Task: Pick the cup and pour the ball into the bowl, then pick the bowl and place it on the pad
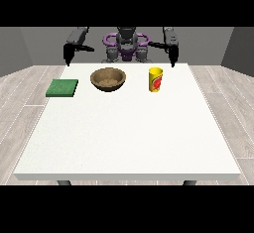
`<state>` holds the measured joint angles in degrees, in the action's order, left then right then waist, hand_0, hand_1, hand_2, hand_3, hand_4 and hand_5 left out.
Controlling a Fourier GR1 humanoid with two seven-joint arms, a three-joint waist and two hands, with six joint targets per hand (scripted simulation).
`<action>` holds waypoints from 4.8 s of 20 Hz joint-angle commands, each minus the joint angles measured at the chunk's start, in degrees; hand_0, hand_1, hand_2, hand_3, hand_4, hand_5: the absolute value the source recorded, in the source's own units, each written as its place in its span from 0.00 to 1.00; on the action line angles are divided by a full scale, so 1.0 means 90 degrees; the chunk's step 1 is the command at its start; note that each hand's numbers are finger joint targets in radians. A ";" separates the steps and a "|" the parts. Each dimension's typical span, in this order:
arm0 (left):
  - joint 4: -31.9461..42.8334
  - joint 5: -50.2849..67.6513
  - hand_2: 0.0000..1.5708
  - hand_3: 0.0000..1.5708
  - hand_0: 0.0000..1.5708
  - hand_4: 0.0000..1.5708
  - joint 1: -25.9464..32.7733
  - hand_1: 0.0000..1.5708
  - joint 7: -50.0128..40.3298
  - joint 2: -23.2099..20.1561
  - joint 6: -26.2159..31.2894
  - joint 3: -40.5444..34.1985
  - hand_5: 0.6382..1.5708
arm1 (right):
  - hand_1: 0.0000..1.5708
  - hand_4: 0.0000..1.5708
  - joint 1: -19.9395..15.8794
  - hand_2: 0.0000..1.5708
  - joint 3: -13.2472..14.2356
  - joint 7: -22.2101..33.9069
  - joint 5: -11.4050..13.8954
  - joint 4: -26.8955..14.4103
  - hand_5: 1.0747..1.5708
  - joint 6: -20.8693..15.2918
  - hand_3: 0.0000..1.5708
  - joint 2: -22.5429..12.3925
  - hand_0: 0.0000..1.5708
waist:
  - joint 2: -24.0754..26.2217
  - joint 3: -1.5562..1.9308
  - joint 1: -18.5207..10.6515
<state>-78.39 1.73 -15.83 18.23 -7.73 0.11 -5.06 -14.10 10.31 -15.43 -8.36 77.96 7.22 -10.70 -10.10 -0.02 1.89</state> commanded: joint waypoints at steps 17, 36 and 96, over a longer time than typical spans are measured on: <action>0.3463 -0.0188 0.00 0.00 0.00 0.00 -0.0837 0.00 0.2609 0.0135 -0.0321 -0.0642 0.63 | 0.00 0.00 -0.0121 0.00 0.0508 -0.0867 -0.0308 -0.1330 0.97 0.1047 0.00 -0.0748 0.00 | -0.0251 0.0000 0.0351; 0.3716 -0.2707 1.00 1.00 0.86 0.63 -0.1494 0.86 0.1466 0.0189 -0.3538 0.0524 0.96 | 0.00 0.00 -0.0349 0.00 0.1116 -0.1072 -0.0554 -0.2786 0.97 0.1648 0.00 -0.1534 0.00 | 0.0487 0.0023 0.0252; 0.2555 -1.0164 1.00 1.00 0.98 0.77 -0.4647 0.98 -0.4236 0.0853 0.0561 0.5303 0.88 | 0.00 0.00 -0.1813 0.00 0.1077 -0.1215 -0.0317 -0.4780 0.90 0.1141 0.09 -0.1544 0.00 | 0.0856 0.0005 0.0043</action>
<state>-53.75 -89.19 -55.38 -20.06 -0.86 0.76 44.07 -29.66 20.12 -25.40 -11.12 34.87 18.71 -25.96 -1.43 0.04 1.38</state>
